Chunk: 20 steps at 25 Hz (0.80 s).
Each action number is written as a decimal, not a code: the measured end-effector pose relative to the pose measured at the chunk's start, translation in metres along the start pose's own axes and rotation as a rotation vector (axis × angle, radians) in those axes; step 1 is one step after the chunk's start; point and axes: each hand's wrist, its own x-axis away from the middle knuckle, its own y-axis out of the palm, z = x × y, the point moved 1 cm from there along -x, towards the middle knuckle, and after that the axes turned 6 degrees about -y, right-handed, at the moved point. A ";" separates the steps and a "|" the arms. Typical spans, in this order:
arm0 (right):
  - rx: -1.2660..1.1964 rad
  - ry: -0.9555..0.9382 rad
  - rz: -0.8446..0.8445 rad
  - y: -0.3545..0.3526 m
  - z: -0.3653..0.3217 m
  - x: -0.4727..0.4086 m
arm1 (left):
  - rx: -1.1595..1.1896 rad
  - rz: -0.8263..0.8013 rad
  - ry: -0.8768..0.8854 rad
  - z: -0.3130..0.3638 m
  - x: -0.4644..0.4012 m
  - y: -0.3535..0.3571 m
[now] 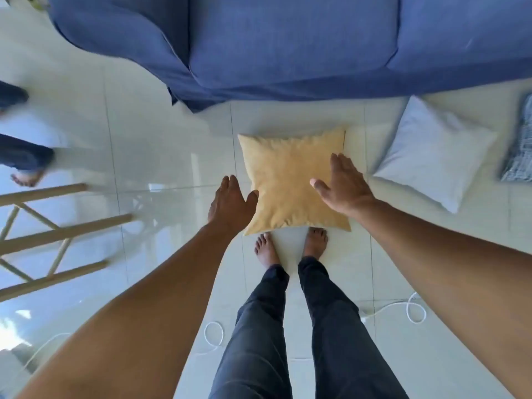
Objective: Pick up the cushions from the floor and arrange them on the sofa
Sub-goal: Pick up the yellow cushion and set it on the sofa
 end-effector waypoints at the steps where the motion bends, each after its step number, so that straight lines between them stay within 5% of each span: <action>1: -0.006 0.012 -0.012 0.010 0.012 -0.019 | 0.010 0.007 -0.015 0.000 -0.021 0.016; 13: -0.250 0.371 0.078 0.151 0.169 -0.216 | 0.278 -0.043 -0.304 -0.017 -0.246 0.190; 20: -0.767 0.704 0.167 0.183 0.230 -0.258 | 0.886 -0.069 -0.549 -0.045 -0.317 0.222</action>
